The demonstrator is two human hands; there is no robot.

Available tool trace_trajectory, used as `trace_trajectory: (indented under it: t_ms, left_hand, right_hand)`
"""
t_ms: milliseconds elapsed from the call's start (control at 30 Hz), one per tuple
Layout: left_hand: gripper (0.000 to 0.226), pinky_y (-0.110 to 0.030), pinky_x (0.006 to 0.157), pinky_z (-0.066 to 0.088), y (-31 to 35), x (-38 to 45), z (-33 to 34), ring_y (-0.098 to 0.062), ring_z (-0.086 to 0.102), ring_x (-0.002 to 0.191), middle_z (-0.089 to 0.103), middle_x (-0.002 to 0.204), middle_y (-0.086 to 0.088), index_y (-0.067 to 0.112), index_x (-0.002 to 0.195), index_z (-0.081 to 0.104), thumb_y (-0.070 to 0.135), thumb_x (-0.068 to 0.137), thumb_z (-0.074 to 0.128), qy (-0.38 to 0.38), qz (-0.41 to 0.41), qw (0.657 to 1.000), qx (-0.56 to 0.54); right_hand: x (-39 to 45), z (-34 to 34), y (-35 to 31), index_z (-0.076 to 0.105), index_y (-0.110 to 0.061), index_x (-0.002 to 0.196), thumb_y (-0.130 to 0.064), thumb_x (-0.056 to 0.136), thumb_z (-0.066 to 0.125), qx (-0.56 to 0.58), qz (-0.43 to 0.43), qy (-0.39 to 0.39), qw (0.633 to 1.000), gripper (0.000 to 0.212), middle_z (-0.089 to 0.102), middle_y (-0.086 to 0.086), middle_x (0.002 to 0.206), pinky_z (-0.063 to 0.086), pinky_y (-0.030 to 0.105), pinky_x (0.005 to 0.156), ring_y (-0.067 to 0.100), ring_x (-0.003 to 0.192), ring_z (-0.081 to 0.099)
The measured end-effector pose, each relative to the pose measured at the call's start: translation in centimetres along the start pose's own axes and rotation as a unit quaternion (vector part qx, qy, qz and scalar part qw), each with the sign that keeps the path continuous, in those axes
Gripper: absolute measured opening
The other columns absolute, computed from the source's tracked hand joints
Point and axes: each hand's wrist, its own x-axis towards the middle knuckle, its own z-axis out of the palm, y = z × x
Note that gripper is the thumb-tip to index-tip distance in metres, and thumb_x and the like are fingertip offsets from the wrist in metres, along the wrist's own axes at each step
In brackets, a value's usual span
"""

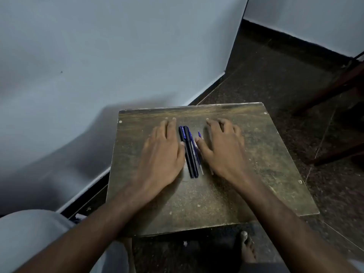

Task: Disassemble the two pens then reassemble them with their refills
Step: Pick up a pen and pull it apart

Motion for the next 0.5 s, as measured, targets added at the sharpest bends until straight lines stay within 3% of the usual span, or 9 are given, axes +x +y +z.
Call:
trace_trajectory:
  t_ms: [100, 200, 367, 500]
  left_hand:
    - [0.064, -0.043, 0.124, 0.037, -0.5, 0.6, -0.6, -0.027, 0.039, 0.153, 0.038, 0.167, -0.012, 0.016, 0.168, 0.028, 0.037, 0.112, 0.048, 0.002, 0.014, 1.000, -0.011]
    - [0.058, -0.042, 0.121, 0.041, -0.4, 0.8, -0.9, -0.027, 0.044, 0.147, 0.044, 0.160, -0.012, 0.016, 0.164, 0.036, 0.038, 0.112, 0.048, -0.012, 0.016, 1.000, -0.002]
    - [0.051, -0.033, 0.110, 0.045, -0.3, 0.8, -0.8, -0.021, 0.053, 0.134, 0.050, 0.147, -0.010, 0.013, 0.158, 0.043, 0.035, 0.112, 0.050, 0.005, 0.020, 0.999, -0.034]
    - [0.052, -0.027, 0.102, 0.044, -0.6, 0.9, -0.4, -0.017, 0.060, 0.126, 0.054, 0.144, -0.007, 0.014, 0.156, 0.045, 0.037, 0.110, 0.056, 0.003, 0.028, 0.998, -0.055]
  right_hand:
    - [-0.3, -0.4, 0.0, 0.048, -0.024, 0.156, -0.058, 0.100, 0.061, 0.006, -0.015, -0.002, 1.000, 0.067, 0.051, 0.010, 0.145, 0.044, 0.045, 0.112, 0.030, 0.137, 0.045]
    - [-1.2, -0.3, 0.5, 0.050, -0.023, 0.154, -0.054, 0.099, 0.067, 0.021, -0.011, -0.031, 0.999, 0.066, 0.051, 0.008, 0.140, 0.050, 0.043, 0.109, 0.027, 0.131, 0.048]
    - [-1.7, 0.0, 1.0, 0.055, -0.021, 0.149, -0.054, 0.097, 0.069, 0.032, -0.018, -0.008, 0.999, 0.063, 0.052, 0.008, 0.136, 0.051, 0.045, 0.107, 0.026, 0.128, 0.050]
    - [-1.6, 0.3, 1.1, 0.055, -0.022, 0.146, -0.046, 0.101, 0.065, 0.039, -0.028, 0.015, 0.999, 0.052, 0.052, 0.005, 0.134, 0.052, 0.039, 0.103, 0.023, 0.125, 0.051]
